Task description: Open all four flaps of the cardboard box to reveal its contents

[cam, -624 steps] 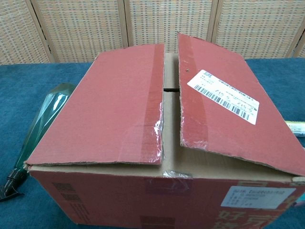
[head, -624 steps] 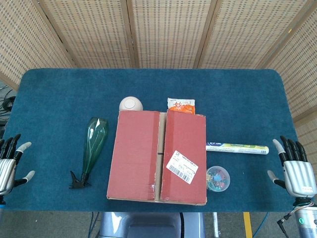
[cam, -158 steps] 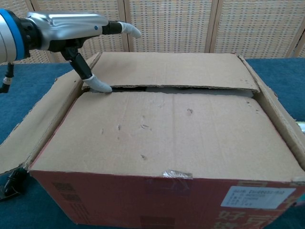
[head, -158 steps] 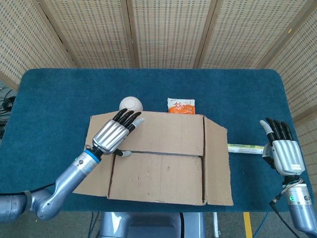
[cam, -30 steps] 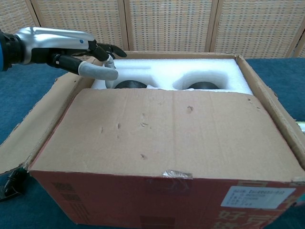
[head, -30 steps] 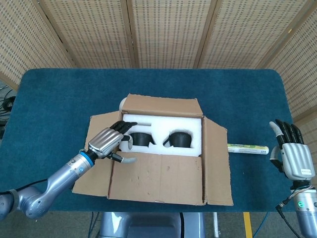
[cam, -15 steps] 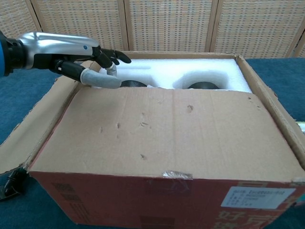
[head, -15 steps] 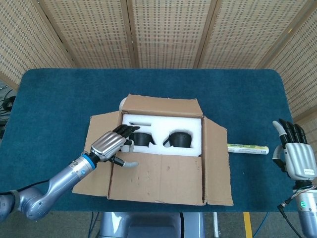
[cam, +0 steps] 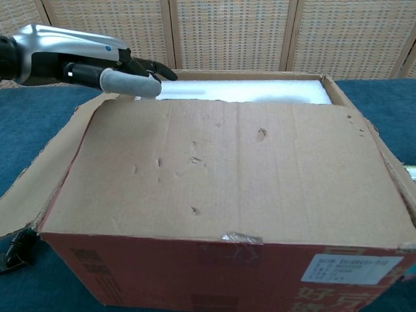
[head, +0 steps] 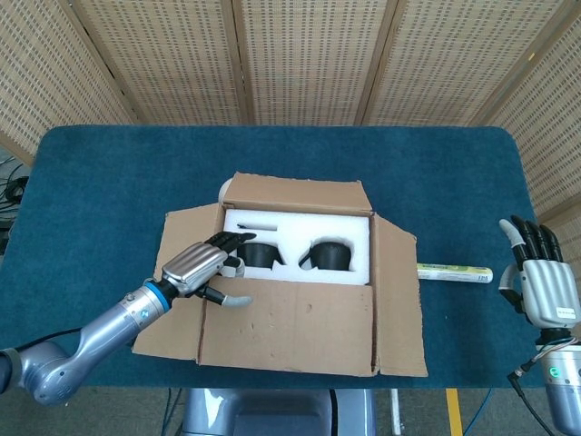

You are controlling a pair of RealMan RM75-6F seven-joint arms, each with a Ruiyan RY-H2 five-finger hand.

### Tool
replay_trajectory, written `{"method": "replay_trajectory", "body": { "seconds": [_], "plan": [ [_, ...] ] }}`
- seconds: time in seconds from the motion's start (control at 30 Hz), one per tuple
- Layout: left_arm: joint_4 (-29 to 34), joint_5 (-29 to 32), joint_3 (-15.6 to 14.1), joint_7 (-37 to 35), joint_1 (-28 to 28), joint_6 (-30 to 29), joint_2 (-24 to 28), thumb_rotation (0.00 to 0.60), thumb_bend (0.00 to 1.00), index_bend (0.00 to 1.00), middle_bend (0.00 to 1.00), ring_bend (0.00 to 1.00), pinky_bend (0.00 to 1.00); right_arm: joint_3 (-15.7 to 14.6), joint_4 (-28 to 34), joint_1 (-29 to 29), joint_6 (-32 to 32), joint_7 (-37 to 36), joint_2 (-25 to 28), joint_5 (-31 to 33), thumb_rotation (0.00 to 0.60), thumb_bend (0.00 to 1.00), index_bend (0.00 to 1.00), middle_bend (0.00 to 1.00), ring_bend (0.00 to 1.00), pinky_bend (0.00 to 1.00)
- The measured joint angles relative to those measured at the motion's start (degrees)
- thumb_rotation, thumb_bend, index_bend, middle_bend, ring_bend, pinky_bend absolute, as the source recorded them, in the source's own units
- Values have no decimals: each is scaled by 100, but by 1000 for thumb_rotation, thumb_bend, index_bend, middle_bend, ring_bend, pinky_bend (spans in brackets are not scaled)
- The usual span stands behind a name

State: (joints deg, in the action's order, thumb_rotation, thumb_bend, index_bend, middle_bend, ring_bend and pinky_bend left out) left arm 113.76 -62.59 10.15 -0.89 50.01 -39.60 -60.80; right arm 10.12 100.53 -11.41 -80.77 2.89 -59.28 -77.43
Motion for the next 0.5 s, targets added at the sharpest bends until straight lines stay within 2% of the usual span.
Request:
{"method": "replay_trajectory", "body": {
  "seconds": [0.5],
  "plan": [
    [265, -703, 496, -2432, -191, 900, 600, 161, 97, 560, 0, 0, 0, 24, 37, -48, 47, 126, -29, 45, 600, 880, 69, 49, 0, 0]
  ]
}}
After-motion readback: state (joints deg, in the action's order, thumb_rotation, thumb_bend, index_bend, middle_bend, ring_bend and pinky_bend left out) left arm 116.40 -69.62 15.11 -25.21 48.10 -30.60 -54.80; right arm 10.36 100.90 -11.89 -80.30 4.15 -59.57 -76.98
